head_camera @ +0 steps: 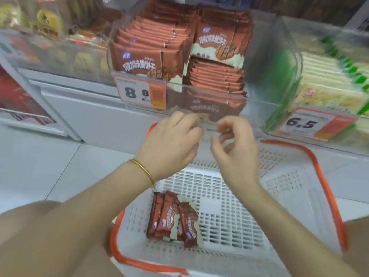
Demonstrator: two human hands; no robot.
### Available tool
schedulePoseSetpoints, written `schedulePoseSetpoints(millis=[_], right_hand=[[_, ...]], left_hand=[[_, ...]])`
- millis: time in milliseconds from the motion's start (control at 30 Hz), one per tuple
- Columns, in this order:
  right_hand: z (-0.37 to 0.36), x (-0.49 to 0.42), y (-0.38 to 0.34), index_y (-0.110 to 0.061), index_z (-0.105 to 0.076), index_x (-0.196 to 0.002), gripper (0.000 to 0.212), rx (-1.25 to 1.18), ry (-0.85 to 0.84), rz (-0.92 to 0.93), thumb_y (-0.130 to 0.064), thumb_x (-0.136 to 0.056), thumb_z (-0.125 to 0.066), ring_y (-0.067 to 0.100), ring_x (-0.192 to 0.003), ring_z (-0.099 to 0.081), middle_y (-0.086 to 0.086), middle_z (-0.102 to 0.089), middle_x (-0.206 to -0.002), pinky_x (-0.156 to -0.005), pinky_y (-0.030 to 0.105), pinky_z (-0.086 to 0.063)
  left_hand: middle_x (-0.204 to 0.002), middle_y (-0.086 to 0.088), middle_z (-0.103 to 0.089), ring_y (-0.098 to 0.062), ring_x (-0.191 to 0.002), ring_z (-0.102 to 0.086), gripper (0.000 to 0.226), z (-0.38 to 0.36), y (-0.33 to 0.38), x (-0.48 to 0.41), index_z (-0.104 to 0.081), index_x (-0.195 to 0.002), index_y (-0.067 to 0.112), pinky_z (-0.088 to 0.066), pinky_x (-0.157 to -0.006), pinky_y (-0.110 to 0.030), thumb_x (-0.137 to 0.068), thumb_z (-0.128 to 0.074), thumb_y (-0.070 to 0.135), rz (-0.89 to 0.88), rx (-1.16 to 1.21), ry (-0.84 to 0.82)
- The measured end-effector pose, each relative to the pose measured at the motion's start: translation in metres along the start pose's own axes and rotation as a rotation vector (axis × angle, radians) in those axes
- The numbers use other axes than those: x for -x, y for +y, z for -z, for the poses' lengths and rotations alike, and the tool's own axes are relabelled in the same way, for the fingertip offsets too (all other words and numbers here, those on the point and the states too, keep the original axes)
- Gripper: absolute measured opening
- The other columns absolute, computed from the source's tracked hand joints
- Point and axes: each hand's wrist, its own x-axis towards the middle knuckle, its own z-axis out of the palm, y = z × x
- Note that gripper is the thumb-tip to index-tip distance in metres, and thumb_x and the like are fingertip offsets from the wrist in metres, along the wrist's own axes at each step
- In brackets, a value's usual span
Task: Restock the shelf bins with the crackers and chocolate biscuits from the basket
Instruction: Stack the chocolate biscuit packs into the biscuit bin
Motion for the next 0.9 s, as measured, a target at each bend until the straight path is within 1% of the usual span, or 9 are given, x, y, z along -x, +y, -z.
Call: schedulePoseSetpoints(millis=[100, 167, 233, 300, 467, 633, 733, 800, 900], right_hand=[[-0.049, 0.069, 0.074, -0.021, -0.052, -0.114, 0.026, 0.148, -0.539, -0.314, -0.012, -0.090, -0.058, 0.008, -0.091, -0.056, -0.005, -0.054, -0.109, -0.079, 0.026, -0.044], [-0.077, 0.104, 0.120, -0.016, -0.040, -0.138, 0.049, 0.293, -0.866, -0.450, -0.020, -0.092, -0.059, 0.020, -0.118, -0.050, 0.006, -0.044, -0.137, -0.098, 0.031, -0.041], [-0.094, 0.128, 0.148, -0.018, -0.019, -0.150, 0.077, 0.380, -1.064, -0.515, -0.028, -0.089, -0.065, 0.027, -0.133, -0.037, 0.008, -0.025, -0.153, -0.107, 0.037, -0.036], [-0.101, 0.143, 0.160, -0.022, -0.007, -0.152, 0.095, 0.480, -1.183, -0.464, -0.029, -0.083, -0.071, 0.031, -0.134, -0.032, 0.003, -0.015, -0.157, -0.106, 0.042, -0.037], [-0.107, 0.144, 0.163, -0.024, -0.003, -0.151, 0.106, 0.650, -1.236, -0.184, -0.036, -0.076, -0.076, 0.028, -0.136, -0.027, -0.002, -0.012, -0.157, -0.102, 0.044, -0.041], [-0.109, 0.130, 0.167, -0.017, -0.024, -0.146, 0.083, 0.589, -1.243, -0.268, -0.027, -0.080, -0.074, 0.030, -0.123, -0.040, 0.011, -0.034, -0.138, -0.099, 0.041, -0.043], [-0.101, 0.120, 0.169, -0.013, -0.049, -0.122, 0.051, 0.450, -1.246, -0.351, -0.025, -0.080, -0.074, 0.026, -0.100, -0.052, 0.006, -0.042, -0.114, -0.085, 0.035, -0.047], [-0.089, 0.108, 0.166, -0.013, -0.055, -0.100, 0.031, 0.365, -1.239, -0.365, -0.025, -0.080, -0.075, 0.021, -0.089, -0.051, -0.001, -0.046, -0.094, -0.074, 0.030, -0.043], [-0.058, 0.079, 0.151, -0.010, -0.058, -0.096, 0.027, 0.164, -1.088, -0.494, -0.023, -0.080, -0.075, 0.021, -0.089, -0.057, 0.001, -0.059, -0.093, -0.073, 0.031, -0.046]], left_hand=[[-0.113, -0.011, -0.059, -0.033, -0.104, -0.054, 0.033, -0.019, 0.002, 0.024, -0.064, -0.102, 0.009, -0.051, -0.078, -0.045, -0.088, -0.041, 0.027, 0.039, -0.026, -0.363], [-0.127, -0.005, -0.049, -0.025, -0.116, -0.044, 0.034, -0.030, -0.002, 0.036, -0.054, -0.121, 0.014, -0.045, -0.090, -0.040, -0.096, -0.040, 0.031, 0.051, -0.095, -0.590], [-0.131, -0.002, -0.045, -0.022, -0.118, -0.041, 0.036, -0.032, -0.005, 0.041, -0.048, -0.128, 0.017, -0.043, -0.094, -0.038, -0.098, -0.038, 0.034, 0.035, -0.110, -0.755], [-0.130, -0.002, -0.045, -0.022, -0.118, -0.041, 0.037, -0.032, -0.005, 0.041, -0.047, -0.130, 0.018, -0.042, -0.096, -0.038, -0.098, -0.038, 0.034, 0.020, -0.080, -0.796], [-0.132, -0.002, -0.045, -0.021, -0.121, -0.040, 0.038, -0.032, -0.005, 0.036, -0.046, -0.132, 0.018, -0.040, -0.099, -0.037, -0.098, -0.038, 0.033, 0.020, -0.051, -0.768], [-0.134, -0.003, -0.043, -0.022, -0.121, -0.040, 0.040, -0.033, -0.005, 0.033, -0.043, -0.134, 0.018, -0.040, -0.099, -0.038, -0.098, -0.038, 0.033, 0.035, -0.055, -0.813], [-0.133, -0.003, -0.043, -0.022, -0.120, -0.041, 0.040, -0.034, -0.003, 0.031, -0.042, -0.135, 0.018, -0.040, -0.098, -0.037, -0.098, -0.038, 0.033, 0.037, -0.048, -0.841], [-0.133, -0.003, -0.043, -0.022, -0.121, -0.041, 0.040, -0.034, -0.002, 0.029, -0.042, -0.135, 0.018, -0.040, -0.098, -0.037, -0.098, -0.039, 0.033, 0.041, -0.024, -0.855], [-0.137, -0.002, -0.042, -0.021, -0.123, -0.042, 0.043, -0.031, 0.002, 0.022, -0.040, -0.138, 0.021, -0.040, -0.100, -0.039, -0.098, -0.042, 0.036, 0.090, 0.094, -0.912]])
